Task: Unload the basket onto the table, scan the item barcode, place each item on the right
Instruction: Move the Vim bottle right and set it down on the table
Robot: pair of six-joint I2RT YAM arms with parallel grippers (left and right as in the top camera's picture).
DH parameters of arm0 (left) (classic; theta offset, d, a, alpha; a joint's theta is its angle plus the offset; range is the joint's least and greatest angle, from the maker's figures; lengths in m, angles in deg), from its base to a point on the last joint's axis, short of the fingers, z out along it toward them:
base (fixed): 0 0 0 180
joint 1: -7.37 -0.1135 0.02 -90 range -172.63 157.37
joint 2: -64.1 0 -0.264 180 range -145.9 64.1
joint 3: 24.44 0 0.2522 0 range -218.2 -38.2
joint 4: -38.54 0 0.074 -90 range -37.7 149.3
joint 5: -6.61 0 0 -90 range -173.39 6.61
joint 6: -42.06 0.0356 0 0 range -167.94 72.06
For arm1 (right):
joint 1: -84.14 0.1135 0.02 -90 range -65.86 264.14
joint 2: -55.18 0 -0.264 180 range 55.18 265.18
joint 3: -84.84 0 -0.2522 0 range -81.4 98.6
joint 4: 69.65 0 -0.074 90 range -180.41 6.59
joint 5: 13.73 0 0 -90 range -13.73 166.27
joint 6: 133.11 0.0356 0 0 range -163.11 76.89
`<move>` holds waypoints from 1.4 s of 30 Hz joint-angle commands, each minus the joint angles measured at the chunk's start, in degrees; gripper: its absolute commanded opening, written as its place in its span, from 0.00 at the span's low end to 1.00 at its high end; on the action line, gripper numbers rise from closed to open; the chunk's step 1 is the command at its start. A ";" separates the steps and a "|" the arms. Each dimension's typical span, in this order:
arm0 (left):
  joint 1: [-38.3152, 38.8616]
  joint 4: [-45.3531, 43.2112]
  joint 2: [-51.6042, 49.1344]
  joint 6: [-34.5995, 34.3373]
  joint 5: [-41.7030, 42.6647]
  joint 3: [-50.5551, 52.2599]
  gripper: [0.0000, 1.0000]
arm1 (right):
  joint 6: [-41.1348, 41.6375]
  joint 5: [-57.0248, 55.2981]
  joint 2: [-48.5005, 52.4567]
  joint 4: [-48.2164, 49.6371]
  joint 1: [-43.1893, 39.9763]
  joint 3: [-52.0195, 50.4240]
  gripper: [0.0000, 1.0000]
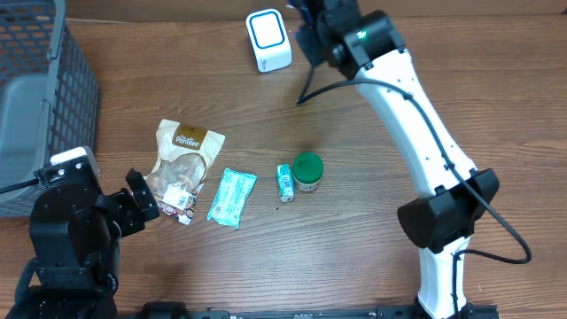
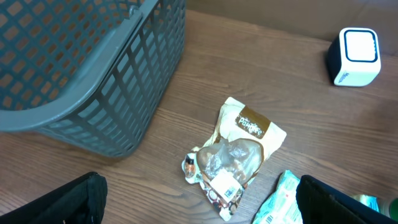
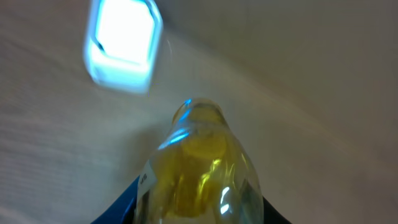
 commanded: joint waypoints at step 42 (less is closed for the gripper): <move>-0.31 -0.04 0.22 -0.15 -0.61 -0.31 1.00 | 19.28 17.22 -0.37 -9.60 -37.33 -21.81 1.00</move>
